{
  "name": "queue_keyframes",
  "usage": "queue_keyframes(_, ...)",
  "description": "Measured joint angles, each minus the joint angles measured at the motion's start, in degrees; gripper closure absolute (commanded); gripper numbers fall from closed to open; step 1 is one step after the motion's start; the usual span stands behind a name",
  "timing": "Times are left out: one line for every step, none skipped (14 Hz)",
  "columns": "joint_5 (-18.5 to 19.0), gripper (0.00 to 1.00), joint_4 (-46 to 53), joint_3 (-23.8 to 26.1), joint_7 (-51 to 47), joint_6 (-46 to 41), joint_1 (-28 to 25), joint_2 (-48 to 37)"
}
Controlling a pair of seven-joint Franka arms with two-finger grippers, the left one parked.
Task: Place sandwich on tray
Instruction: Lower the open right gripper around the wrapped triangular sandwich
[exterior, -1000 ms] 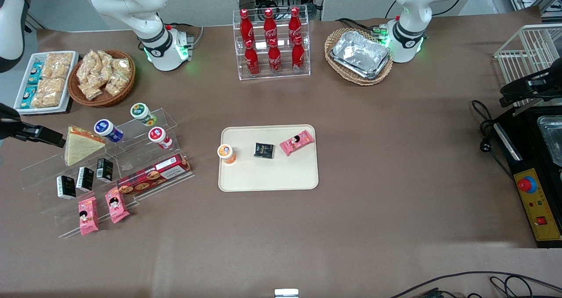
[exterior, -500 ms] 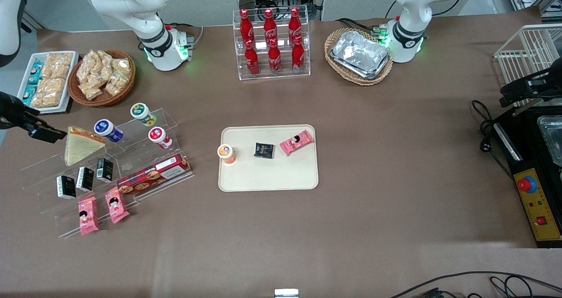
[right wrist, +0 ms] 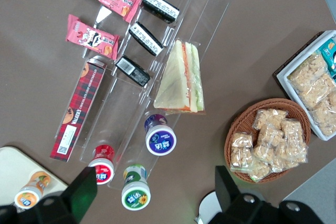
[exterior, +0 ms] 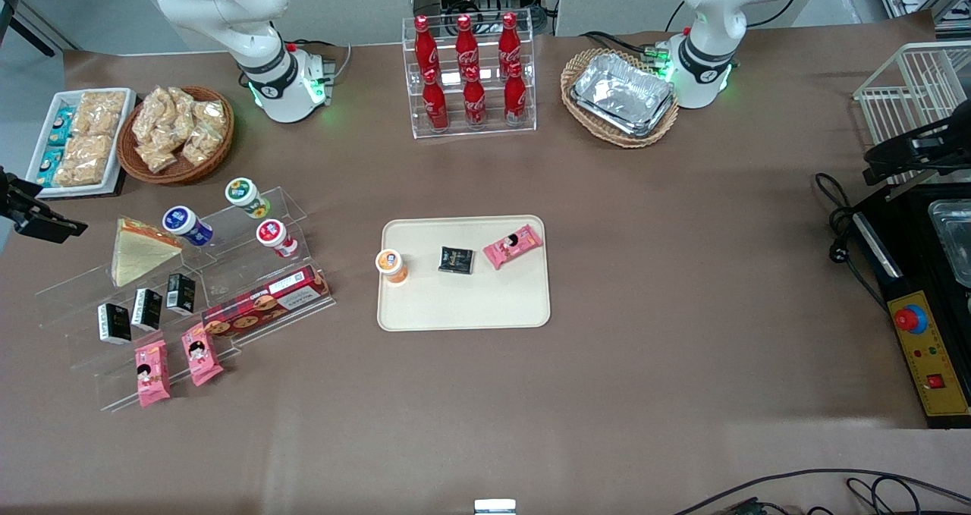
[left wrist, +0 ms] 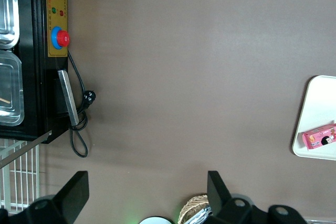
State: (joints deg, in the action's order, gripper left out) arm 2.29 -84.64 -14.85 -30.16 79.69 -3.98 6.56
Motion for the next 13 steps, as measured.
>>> queue_keyframes(-0.01,0.0,-1.55,-0.35,0.45,1.66,-0.01,-0.81)
queue_keyframes(-0.01,0.0,-3.93,-0.88,1.38,4.24,-0.01,-1.98)
queue_keyframes(-0.03,0.0,-6.88,-1.56,2.52,7.17,0.0,-3.42)
queue_keyframes(-0.04,0.0,-10.09,-2.3,3.47,9.9,0.02,-5.01)
queue_keyframes(-0.05,0.0,-13.2,-2.94,3.9,12.18,0.03,-6.56)
queue_keyframes(-0.05,0.0,-16.12,-3.53,4.2,14.25,0.03,-7.96)
queue_keyframes(-0.06,0.0,-18.73,-4.12,4.42,16.24,0.03,-9.03)
queue_keyframes(-0.07,0.0,-21.35,-4.68,4.57,18.43,0.03,-9.97)
queue_keyframes(-0.08,0.0,-24.16,-5.08,4.64,21.1,0.03,-10.89)
queue_keyframes(-0.09,0.0,-27.01,-5.34,4.65,23.83,0.03,-11.78)
queue_keyframes(-0.09,0.0,-29.55,-5.66,4.65,26.07,0.02,-12.55)
queue_keyframes(-0.09,0.0,-31.83,-6.08,4.65,28.02,0.02,-13.22)
queue_keyframes(-0.09,0.0,-33.88,-6.42,4.65,29.98,0.02,-13.82)
